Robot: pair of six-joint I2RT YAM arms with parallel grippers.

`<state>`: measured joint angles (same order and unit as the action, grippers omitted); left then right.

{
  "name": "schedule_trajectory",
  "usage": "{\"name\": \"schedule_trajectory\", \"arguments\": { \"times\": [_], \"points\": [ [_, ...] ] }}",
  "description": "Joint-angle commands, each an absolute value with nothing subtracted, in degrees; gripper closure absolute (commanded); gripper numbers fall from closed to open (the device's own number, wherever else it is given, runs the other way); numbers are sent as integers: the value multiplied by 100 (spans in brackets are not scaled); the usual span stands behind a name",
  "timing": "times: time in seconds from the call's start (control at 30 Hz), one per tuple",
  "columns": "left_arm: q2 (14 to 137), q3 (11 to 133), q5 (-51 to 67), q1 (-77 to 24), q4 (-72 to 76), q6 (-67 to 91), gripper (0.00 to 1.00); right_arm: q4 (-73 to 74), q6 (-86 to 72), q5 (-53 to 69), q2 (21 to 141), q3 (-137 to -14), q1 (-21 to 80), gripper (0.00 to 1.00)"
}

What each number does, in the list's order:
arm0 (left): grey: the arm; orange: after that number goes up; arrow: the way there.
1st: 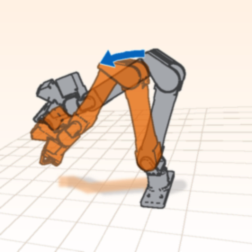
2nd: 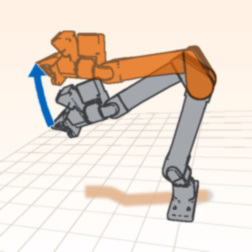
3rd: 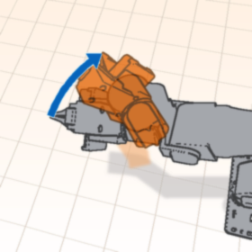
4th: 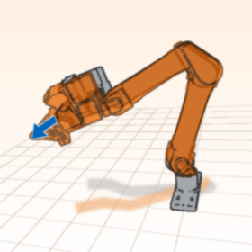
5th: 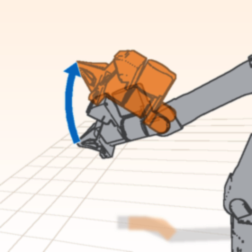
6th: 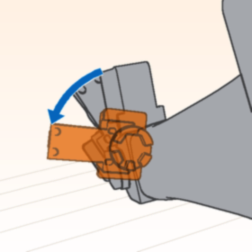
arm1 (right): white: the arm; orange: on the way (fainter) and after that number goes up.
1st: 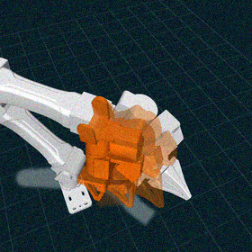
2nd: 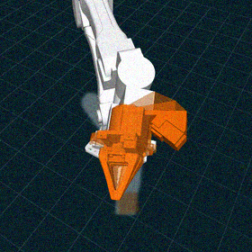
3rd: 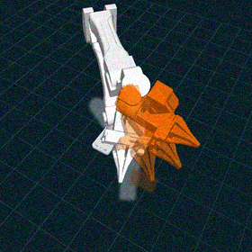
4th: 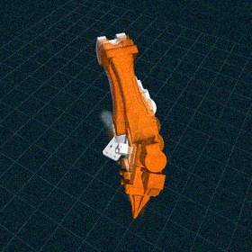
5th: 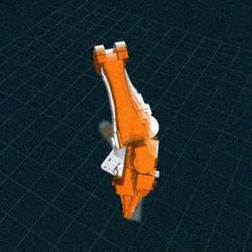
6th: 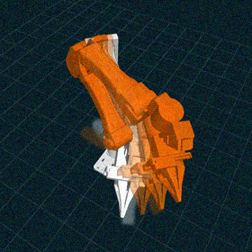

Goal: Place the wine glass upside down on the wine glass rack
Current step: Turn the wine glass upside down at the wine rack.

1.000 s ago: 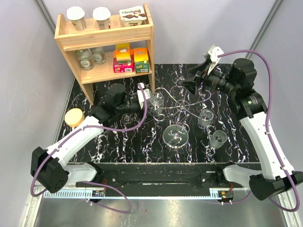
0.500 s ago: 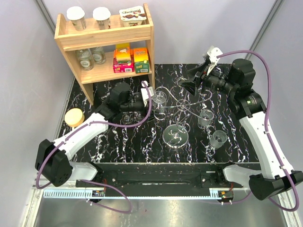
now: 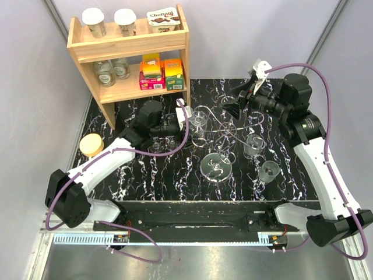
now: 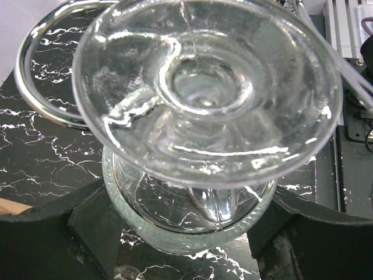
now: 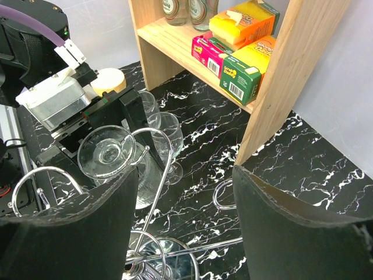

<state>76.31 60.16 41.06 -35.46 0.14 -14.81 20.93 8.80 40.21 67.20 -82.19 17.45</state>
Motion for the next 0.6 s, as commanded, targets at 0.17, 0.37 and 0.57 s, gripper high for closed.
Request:
{"name": "schedule_trajectory", "arguments": {
  "times": [0.17, 0.37, 0.57],
  "points": [
    [7462, 6135, 4228, -3621, 378, -2170, 100, 1951, 932, 4245, 6732, -8209, 1679, 29],
    [7506, 6012, 4219, -3595, 536, -2311, 100, 1960, 932, 4298, 6715, -8156, 1661, 29],
    [7550, 5898, 4210, -3560, 799, -2303, 100, 1916, 914, 4342, 6732, -8095, 1644, 29]
  ]
}}
